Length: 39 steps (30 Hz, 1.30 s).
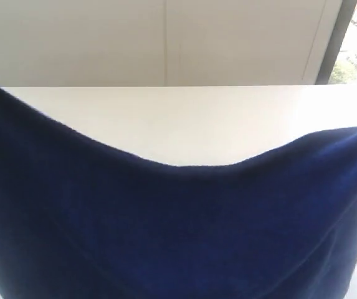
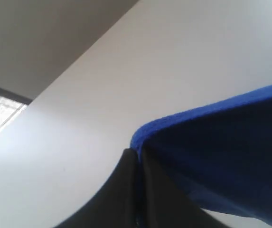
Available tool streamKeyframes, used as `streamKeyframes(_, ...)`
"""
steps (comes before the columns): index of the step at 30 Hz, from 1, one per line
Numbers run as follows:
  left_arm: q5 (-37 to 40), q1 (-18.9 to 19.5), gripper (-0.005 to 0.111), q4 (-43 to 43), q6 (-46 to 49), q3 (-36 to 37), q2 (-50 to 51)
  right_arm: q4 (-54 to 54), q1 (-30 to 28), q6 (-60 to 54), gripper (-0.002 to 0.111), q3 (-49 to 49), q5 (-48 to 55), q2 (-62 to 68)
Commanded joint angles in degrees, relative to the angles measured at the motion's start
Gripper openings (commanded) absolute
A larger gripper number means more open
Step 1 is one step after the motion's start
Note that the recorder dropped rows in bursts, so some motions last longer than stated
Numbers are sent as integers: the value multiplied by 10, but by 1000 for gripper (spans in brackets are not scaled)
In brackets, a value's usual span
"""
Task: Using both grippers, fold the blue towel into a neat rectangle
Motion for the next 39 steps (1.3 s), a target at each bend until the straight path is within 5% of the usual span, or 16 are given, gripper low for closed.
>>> streamKeyframes(1,51,2,0,64,-54,77,36,-1,-1,12,0,-2,-56,63)
streamKeyframes(14,-70,11,0,344,-349,250,191,-28,-1,17,0,-2,-202,254)
streamKeyframes(24,-255,166,0,432,-455,283,317,-68,-1,56,0,-2,-372,363)
streamKeyframes(28,-338,235,1,504,-490,283,372,-90,-1,61,14,-2,-437,404)
streamKeyframes(30,-349,261,8,550,-502,282,396,-114,-1,81,27,-2,-465,422)
streamKeyframes(35,-323,316,45,597,-600,254,432,-241,-1,228,58,-2,-496,462)
streamKeyframes(39,-292,322,70,600,-616,241,432,-328,-1,294,63,-2,-496,468)
